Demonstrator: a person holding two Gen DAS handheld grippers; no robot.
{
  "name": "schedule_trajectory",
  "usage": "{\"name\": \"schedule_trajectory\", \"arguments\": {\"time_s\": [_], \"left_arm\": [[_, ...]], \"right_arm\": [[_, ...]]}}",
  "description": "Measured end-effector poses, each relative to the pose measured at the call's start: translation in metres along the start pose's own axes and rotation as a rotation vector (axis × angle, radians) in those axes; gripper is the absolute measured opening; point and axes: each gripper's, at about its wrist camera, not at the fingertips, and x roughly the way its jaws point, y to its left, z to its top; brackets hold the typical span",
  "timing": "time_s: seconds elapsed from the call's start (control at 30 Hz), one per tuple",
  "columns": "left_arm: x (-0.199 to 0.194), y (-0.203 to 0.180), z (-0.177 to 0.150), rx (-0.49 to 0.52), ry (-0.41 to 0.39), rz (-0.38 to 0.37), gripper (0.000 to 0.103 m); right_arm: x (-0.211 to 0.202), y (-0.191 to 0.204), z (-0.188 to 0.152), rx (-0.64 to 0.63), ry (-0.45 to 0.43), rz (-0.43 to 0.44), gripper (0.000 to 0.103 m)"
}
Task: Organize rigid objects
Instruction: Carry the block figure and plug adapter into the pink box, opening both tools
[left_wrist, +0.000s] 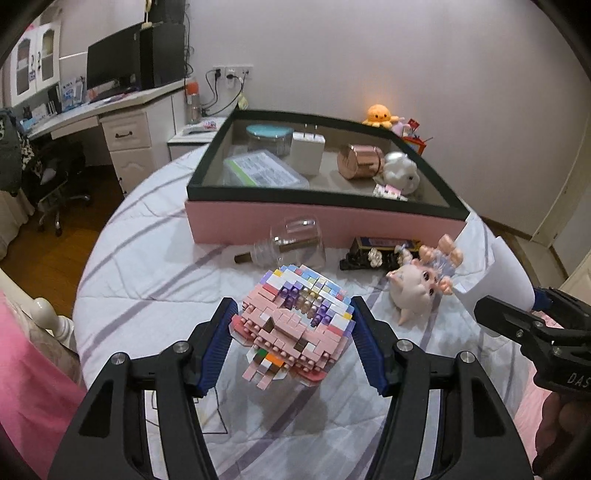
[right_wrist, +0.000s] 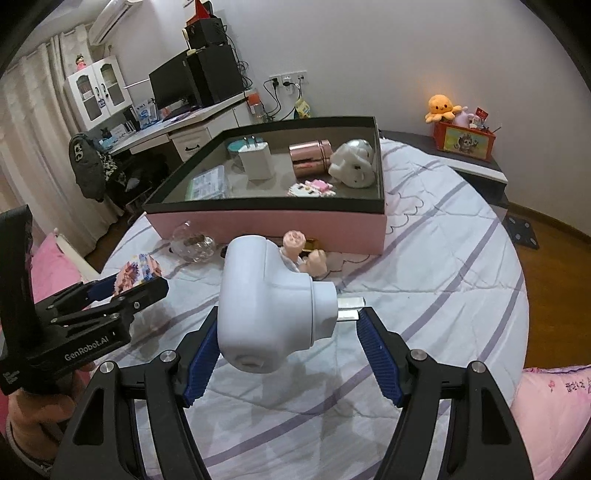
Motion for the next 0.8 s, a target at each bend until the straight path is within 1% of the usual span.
{"name": "schedule_trajectory", "arguments": {"time_s": [0.2,0.33,0.47,0.63,0.7,0.8], "left_arm": [[-0.018,0.0,0.008,0.007,-0.039,-0.011,0.062],[-0.029,0.0,0.023,0.012,-0.08,-0.01,0.062],[-0.038,0.001,0.049,0.019,-0.138,-0.007,0.062],[-0.04,0.001,0.088,0.028,-0.208,-0.002,0.062],[-0.035,0.001,0.105,0.034,-0.224,0.0,0.062],[-0.017,0.0,0.128,0.032,-0.225,-0.008,0.063]], "right_arm": [[-0.011,0.006,0.007,-0.011,-0.025,0.012,0.073],[-0.018,0.01,0.019,-0.027,-0.055,0.022,0.073],[-0.024,0.016,0.042,-0.06,-0.098,0.028,0.073],[-0.022,0.017,0.081,-0.088,-0.156,0.024,0.073],[-0.017,0.016,0.097,-0.095,-0.175,0.018,0.073],[-0.005,0.012,0.12,-0.092,-0.189,0.011,0.073]]}}
